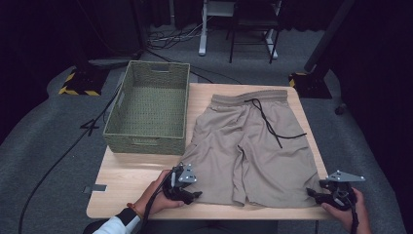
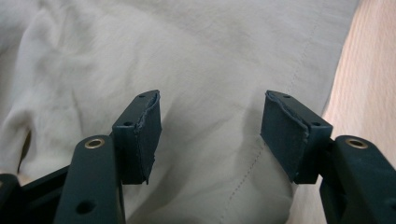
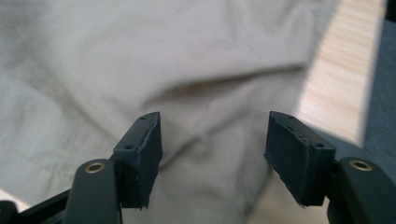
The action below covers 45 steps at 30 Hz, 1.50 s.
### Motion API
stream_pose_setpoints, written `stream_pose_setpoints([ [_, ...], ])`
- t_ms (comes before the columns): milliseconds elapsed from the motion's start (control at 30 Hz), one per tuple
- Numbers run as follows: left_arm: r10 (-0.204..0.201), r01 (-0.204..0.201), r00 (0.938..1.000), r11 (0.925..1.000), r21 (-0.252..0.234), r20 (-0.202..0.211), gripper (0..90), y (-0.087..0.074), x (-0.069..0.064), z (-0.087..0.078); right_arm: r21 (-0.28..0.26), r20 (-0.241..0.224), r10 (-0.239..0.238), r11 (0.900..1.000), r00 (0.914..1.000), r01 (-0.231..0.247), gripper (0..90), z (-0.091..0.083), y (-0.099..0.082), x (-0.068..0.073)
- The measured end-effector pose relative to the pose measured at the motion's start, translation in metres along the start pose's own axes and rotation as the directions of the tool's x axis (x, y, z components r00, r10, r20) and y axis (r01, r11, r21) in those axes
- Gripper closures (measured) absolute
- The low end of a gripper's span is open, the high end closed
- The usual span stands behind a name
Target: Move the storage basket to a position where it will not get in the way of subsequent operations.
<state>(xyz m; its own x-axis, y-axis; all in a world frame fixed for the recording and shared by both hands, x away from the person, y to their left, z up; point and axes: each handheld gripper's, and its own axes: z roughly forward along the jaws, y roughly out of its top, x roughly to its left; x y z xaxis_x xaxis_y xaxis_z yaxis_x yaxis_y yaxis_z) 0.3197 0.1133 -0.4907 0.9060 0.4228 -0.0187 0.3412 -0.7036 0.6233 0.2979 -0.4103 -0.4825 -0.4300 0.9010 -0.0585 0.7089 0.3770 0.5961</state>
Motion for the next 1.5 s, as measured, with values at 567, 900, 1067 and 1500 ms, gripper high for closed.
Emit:
stream_pose_setpoints([
  [567,-0.077,0.072,0.9957,0.9936,-0.087,-0.052,29.0,0.0,0.021,-0.011,-0.134,-0.084,-0.059,0.9898,0.9947,0.048,41.8,0.028,0.05,0.014],
  [900,-0.145,0.133,0.985,0.9833,-0.123,-0.093,24.9,-0.014,0.03,-0.021,-0.112,-0.102,-0.06,0.9926,0.9929,0.048,41.5,0.047,0.054,0.016],
  [1067,-0.201,0.187,0.9739,0.9736,-0.13,-0.105,21.6,-0.025,0.039,-0.027,-0.104,-0.106,-0.055,0.9936,0.9928,0.044,40.7,0.045,0.048,0.014],
  [1500,-0.238,0.227,0.966,0.967,-0.116,-0.099,16.6,-0.034,0.039,-0.025,-0.133,-0.097,-0.071,0.9894,0.9927,0.058,39.6,0.039,0.061,0.019],
])
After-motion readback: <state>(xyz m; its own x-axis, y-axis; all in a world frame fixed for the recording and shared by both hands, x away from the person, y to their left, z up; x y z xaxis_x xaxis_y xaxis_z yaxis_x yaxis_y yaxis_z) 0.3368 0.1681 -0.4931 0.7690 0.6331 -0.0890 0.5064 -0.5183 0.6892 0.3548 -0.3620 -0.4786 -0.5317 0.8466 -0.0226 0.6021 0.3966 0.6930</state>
